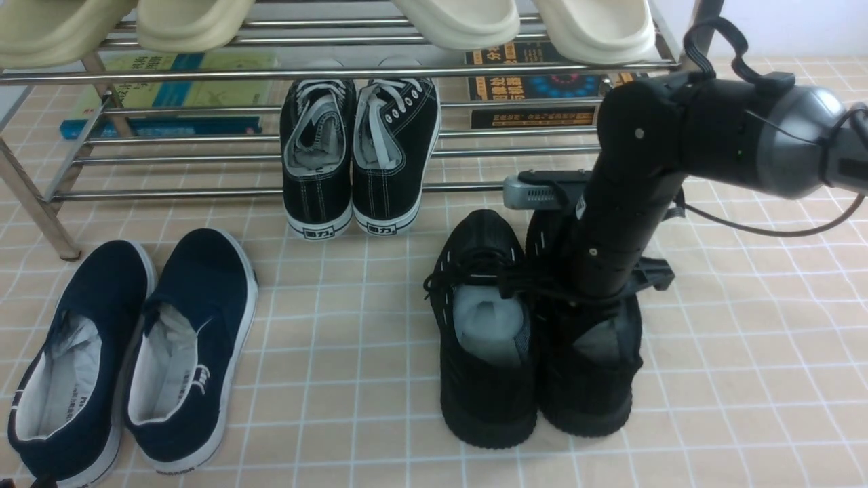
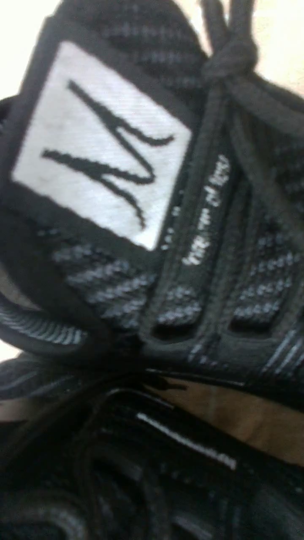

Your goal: Take the shoes off the shelf from the light coffee tablecloth by hand.

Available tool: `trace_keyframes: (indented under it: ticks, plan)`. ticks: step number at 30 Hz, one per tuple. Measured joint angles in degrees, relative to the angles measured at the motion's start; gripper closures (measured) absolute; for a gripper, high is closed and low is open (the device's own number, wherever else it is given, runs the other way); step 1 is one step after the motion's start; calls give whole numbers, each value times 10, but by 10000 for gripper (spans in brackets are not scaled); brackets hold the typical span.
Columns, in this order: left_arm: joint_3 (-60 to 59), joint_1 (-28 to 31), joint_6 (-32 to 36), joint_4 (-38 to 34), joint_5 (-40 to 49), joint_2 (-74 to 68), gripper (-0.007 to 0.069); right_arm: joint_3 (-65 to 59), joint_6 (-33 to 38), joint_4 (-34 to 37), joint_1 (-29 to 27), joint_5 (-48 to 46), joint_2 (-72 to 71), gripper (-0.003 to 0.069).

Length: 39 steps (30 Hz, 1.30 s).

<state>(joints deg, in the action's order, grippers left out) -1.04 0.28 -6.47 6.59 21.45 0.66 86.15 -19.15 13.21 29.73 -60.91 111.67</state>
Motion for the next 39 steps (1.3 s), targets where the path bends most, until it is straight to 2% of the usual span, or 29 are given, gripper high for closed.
trace_keyframes:
  ticks: [7, 16, 19, 27, 30, 34, 39]
  plan:
    - [0, 0, 0, 0, 0, 0, 384, 0, -7, 18, -4, -41, 0, 582]
    - [0, 0, 0, 0, 0, 0, 383, 1, -11, 27, -5, -63, 0, 515]
    - [0, 0, 0, 0, 0, 0, 383, 1, -11, 32, -5, -79, 0, 471]
    - [0, 0, 0, 0, 0, 0, 383, 33, -7, 27, -5, -88, 2, 239]
    - [0, 0, 0, 0, 0, 0, 383, 68, 12, 25, -5, -89, 1, 197]
    - [0, 0, 0, 0, 0, 0, 383, 103, 47, 9, -5, -89, -28, 186]
    - [0, 0, 0, 0, 0, 0, 383, 105, 51, -27, -5, -92, -88, 213]
